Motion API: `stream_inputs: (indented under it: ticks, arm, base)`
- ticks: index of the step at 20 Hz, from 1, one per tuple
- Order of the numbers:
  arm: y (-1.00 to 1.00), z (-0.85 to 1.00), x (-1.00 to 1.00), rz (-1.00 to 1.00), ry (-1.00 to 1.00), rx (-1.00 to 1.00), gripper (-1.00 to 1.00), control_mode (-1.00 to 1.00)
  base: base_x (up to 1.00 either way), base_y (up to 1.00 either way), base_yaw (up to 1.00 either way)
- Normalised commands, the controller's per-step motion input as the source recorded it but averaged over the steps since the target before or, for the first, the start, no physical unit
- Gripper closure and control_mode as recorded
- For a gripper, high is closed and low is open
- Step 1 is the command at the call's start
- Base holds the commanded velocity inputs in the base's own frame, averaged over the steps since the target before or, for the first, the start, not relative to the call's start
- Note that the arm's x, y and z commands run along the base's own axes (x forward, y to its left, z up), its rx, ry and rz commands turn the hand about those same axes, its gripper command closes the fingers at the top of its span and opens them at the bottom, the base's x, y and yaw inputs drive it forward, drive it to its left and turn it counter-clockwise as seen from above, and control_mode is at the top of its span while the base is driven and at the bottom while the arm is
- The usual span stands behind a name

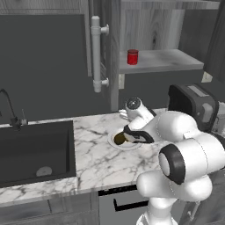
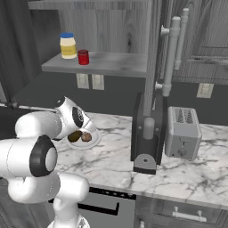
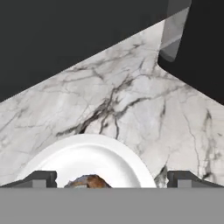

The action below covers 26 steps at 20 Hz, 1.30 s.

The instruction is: Pick the avocado and bread from the counter and place them on the plate. Then pick the jam from the cabinet and place it next to the plate. Lastly close the cabinet door.

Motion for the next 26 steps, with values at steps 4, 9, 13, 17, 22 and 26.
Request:
stream_inputs:
  ticks: [4, 9, 13, 17, 22, 26]
  arm:
    - [-0.50, 0.83, -0.53, 0.00, -0.15, 0.13, -1.00, -1.00]
    - [-0.10, 0.86, -0.63, 0.00, -0.09, 0.03, -1.00, -1.00]
    - [0.00, 0.82, -0.59, 0.00, -0.04, 0.00, -1.00, -1.00]
    - [0.00, 0.82, -0.51, 0.00, 0.00, 0.00, -1.00, -1.00]
    - [0.00, 0.73, -0.52, 0.03, 0.00, 0.00, -1.00, -1.00]
    - [-0.03, 0.62, -0.43, 0.15, 0.00, 0.00, -1.00, -1.00]
  base:
    - [0.00, 0.00, 0.00]
    - [0.00, 0.00, 0.00]
    - [0.00, 0.00, 0.00]
    - [0.00, 0.00, 0.00]
    - [0.00, 0.00, 0.00]
    - [0.00, 0.00, 0.00]
